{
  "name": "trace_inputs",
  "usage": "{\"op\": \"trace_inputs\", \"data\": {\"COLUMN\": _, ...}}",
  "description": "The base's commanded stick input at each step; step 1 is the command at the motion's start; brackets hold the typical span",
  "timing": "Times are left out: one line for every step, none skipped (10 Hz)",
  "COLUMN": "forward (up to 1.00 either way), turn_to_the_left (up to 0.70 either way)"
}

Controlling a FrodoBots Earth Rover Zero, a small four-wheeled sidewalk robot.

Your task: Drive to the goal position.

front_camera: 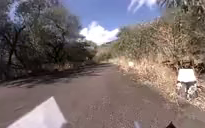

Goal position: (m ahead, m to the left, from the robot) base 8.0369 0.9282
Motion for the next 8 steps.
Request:
{"op": "trace_inputs", "data": {"forward": 0.50, "turn_to_the_left": 0.00}}
{"op": "trace_inputs", "data": {"forward": 0.50, "turn_to_the_left": 0.00}}
{"op": "trace_inputs", "data": {"forward": 0.50, "turn_to_the_left": 0.00}}
{"op": "trace_inputs", "data": {"forward": 0.50, "turn_to_the_left": 0.00}}
{"op": "trace_inputs", "data": {"forward": 0.50, "turn_to_the_left": 0.00}}
{"op": "trace_inputs", "data": {"forward": 0.50, "turn_to_the_left": 0.19}}
{"op": "trace_inputs", "data": {"forward": 0.50, "turn_to_the_left": 0.49}}
{"op": "trace_inputs", "data": {"forward": 0.50, "turn_to_the_left": 0.00}}
